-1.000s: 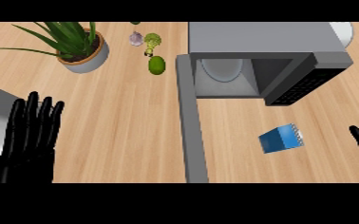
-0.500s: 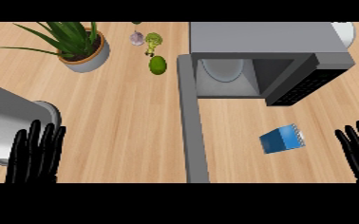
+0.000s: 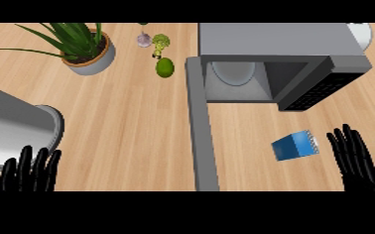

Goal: Pick up the milk, place it into the microwave and close the microwave

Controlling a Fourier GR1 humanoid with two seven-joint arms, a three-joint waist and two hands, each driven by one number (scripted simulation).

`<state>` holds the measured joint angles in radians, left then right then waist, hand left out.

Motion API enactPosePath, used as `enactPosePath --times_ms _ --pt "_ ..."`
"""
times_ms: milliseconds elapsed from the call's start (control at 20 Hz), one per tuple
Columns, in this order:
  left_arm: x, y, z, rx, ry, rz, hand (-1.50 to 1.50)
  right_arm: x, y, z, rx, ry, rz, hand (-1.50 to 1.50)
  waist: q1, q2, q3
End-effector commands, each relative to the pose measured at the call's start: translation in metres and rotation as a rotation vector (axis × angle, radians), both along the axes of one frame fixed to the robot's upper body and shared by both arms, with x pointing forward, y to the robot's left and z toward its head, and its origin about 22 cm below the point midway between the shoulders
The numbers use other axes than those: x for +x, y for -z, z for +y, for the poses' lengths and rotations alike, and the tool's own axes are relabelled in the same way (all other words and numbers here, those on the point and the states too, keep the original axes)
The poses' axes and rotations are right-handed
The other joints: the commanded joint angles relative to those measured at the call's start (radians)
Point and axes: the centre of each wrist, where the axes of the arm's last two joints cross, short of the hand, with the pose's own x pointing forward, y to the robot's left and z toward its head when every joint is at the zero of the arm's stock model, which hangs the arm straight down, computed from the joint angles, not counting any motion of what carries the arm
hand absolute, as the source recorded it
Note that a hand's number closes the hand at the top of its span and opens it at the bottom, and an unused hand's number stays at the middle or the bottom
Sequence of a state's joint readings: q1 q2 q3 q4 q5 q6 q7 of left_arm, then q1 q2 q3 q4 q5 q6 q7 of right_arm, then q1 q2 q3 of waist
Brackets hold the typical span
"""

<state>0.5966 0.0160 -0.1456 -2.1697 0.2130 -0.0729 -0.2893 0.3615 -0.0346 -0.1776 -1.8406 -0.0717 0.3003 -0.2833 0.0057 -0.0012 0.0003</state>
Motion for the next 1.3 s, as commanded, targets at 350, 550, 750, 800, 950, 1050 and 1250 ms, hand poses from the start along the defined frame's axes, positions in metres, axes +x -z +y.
enactPosePath --times_ms 350,550,750,800,950,1050,1250 --pt "-0.01 0.021 0.004 -0.007 -0.001 0.005 -1.5 0.017 0.077 -0.034 -0.028 0.131 0.033 -1.5 0.001 0.001 0.0" --pt "-0.027 0.013 0.007 0.003 -0.01 -0.008 -1.5 0.019 0.081 -0.06 -0.051 0.123 0.076 -1.5 0.003 0.0 0.0" --pt "-0.033 0.027 0.0 -0.002 0.004 0.013 -1.5 0.016 0.121 -0.043 -0.035 0.118 0.046 -1.5 0.004 0.0 0.0" --pt "-0.025 0.013 0.001 0.003 -0.001 0.003 -1.5 0.039 0.125 -0.035 -0.05 0.104 0.038 -1.5 0.005 0.001 0.001" --pt "-0.031 0.027 0.005 0.008 -0.014 0.006 -1.5 0.03 0.129 -0.044 -0.05 0.11 0.032 -1.5 0.003 0.001 0.0" --pt "-0.033 0.016 0.003 -0.002 0.007 0.007 -1.5 0.036 0.13 -0.054 -0.054 0.128 0.021 -1.5 0.003 0.001 0.0" --pt "-0.044 0.017 -0.012 -0.013 -0.007 0.001 -1.5 0.028 0.141 -0.053 -0.084 0.102 0.031 -1.5 0.004 0.0 0.0"
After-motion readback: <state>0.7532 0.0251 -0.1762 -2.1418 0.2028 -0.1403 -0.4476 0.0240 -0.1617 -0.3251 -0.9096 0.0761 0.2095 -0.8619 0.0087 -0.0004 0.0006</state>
